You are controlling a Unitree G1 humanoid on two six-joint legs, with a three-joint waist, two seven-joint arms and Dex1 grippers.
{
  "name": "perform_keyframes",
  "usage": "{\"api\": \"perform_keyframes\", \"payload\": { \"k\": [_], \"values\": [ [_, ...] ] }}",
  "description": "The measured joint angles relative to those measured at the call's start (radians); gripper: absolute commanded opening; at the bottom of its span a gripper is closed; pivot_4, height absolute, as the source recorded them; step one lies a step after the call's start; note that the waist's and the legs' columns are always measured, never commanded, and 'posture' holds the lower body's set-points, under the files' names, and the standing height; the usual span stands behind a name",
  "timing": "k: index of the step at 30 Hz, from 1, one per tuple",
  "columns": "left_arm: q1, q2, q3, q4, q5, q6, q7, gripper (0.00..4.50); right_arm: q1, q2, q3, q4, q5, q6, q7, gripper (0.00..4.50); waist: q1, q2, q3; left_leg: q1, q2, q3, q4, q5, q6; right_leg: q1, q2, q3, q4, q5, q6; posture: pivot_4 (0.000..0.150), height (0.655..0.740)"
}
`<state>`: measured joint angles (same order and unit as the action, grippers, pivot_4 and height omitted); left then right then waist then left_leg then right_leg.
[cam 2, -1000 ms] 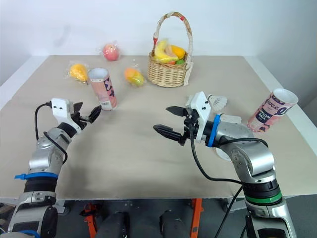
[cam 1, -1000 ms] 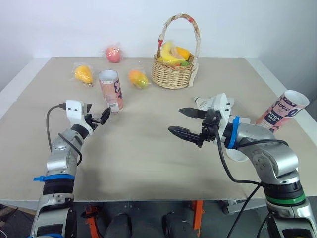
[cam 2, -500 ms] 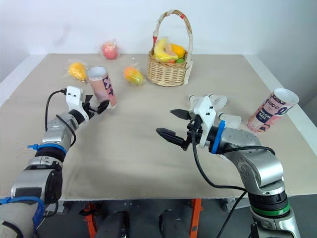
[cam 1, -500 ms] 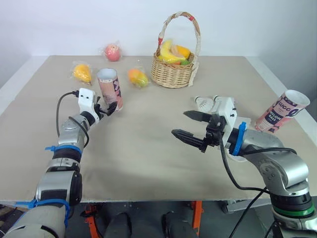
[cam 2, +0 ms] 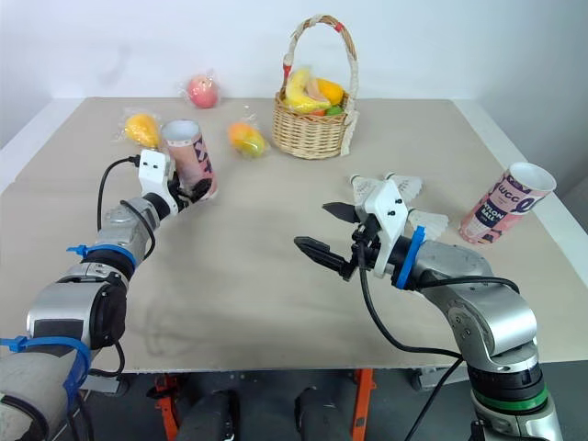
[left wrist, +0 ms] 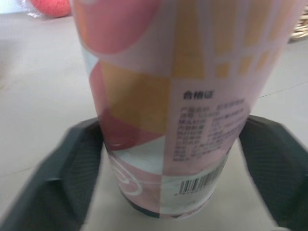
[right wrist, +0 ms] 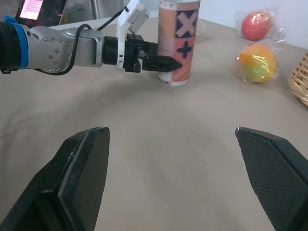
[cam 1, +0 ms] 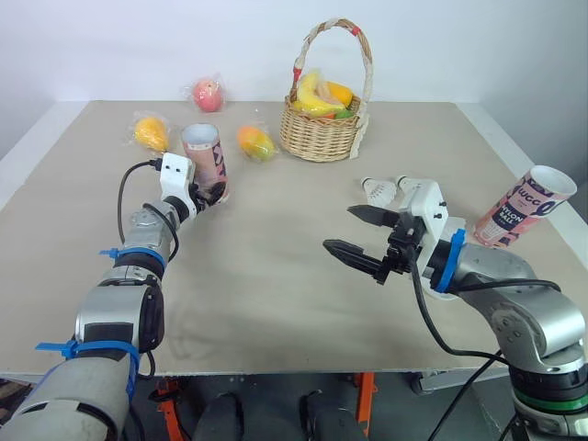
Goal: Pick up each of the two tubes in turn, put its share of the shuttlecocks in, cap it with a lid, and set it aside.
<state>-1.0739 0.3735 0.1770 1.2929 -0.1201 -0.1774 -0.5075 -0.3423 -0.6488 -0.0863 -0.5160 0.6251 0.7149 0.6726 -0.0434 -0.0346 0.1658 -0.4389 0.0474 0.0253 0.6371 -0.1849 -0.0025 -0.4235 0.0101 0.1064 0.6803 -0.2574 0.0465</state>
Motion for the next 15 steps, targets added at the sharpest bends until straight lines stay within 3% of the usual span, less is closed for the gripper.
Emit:
{"api": "perform_keyframes", "payload": {
  "k": [10, 15],
  "values": [
    [-0.002, 0.018, 0.014, 0.0, 0.005, -0.022, -0.053, 3.04, 0.011, -0.011, -0.001, -0.001, 0.002, 0.007, -0.001, 4.5, 0.0, 0.0, 0.0, 0.0, 0.0, 0.0, 0.0, 0.0, 0.0, 0.0, 0.0, 0.0, 0.0, 0.0, -0.001, 0.15, 0.7371],
    [0.017, 0.113, -0.05, -0.14, 0.044, -0.078, -0.204, 3.04, 0.069, -0.036, -0.05, -0.002, 0.01, 0.008, -0.001, 4.5, 0.0, 0.0, 0.0, 0.0, 0.0, 0.0, 0.0, 0.0, 0.0, 0.0, 0.0, 0.0, 0.0, 0.003, -0.006, 0.15, 0.7371]
  ]
}}
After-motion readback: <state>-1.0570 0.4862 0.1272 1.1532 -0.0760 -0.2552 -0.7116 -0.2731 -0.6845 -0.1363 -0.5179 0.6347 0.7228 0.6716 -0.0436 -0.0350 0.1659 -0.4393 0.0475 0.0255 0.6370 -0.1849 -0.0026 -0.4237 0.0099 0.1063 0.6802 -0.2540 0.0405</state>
